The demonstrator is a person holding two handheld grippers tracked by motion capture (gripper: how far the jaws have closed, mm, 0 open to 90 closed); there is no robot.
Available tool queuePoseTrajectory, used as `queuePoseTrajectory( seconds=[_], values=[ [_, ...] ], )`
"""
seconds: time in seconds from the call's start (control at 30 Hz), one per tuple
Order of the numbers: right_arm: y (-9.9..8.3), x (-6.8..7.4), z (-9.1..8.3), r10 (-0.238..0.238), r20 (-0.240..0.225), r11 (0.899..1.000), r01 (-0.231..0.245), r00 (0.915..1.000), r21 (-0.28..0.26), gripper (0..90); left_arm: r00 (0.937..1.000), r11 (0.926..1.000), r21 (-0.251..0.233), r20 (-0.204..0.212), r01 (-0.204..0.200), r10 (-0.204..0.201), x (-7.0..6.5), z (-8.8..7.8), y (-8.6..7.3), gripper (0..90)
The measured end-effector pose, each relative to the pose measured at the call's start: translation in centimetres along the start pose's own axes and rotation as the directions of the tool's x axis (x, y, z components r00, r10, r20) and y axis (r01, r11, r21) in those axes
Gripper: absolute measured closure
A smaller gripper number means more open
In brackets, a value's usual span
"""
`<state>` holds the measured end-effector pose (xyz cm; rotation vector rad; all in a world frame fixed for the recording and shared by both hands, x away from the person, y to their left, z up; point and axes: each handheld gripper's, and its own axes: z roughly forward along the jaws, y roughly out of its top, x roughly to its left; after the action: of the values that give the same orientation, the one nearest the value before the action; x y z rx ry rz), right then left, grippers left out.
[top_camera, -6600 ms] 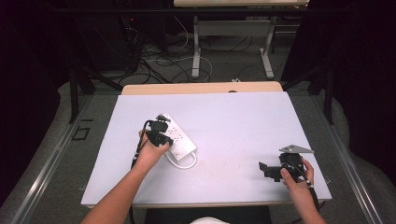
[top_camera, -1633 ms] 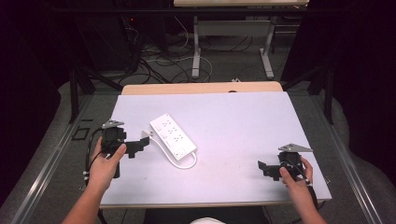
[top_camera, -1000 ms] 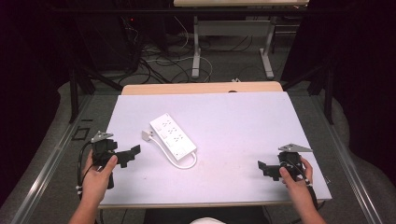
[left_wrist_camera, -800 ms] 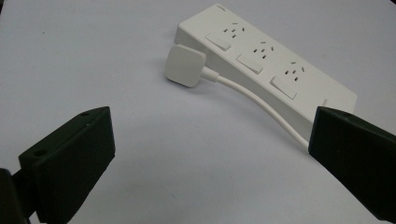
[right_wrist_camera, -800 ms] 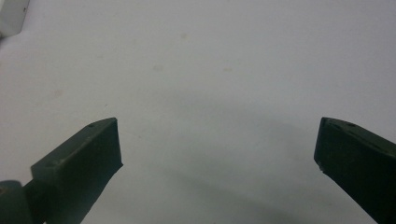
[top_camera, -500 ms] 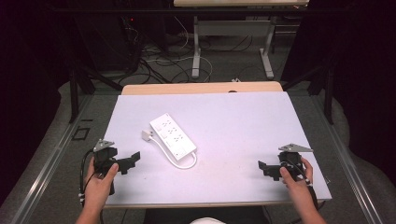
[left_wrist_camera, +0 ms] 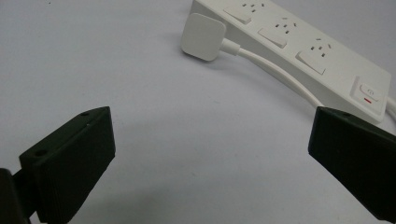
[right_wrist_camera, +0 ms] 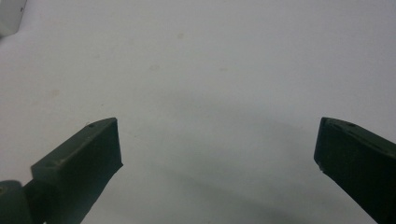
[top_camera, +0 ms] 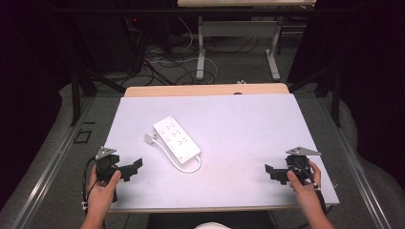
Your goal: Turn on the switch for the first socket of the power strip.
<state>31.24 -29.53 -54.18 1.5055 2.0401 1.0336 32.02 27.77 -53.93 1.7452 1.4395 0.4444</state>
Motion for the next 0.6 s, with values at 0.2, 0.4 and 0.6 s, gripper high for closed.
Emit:
queuePoseTrajectory(
  seconds=[0.2, 0.4, 0.6],
  values=[
    [0.0, -0.04, 0.02, -0.005, -0.002, 1.0, 0.005, 1.0, 0.0, 0.2, 0.9998, 0.9999, 0.009, -0.013, -0.013, 0.013, 0.36, 0.13, -0.26, 0.4],
    [0.01, -0.02, 0.05, -0.005, -0.002, 1.0, 0.005, 1.0, -0.001, 0.2, 0.9999, 0.9999, 0.013, -0.011, 0.0, 0.0, 0.56, 0.25, -0.52, 0.4],
    [-0.03, -0.11, 0.06, -0.001, 0.003, 1.0, 0.001, 1.0, 0.002, 0.2, 1.0, 0.9999, 0.016, -0.007, -0.001, 0.001, 0.56, 0.37, -0.6, 0.5]
  ],
)
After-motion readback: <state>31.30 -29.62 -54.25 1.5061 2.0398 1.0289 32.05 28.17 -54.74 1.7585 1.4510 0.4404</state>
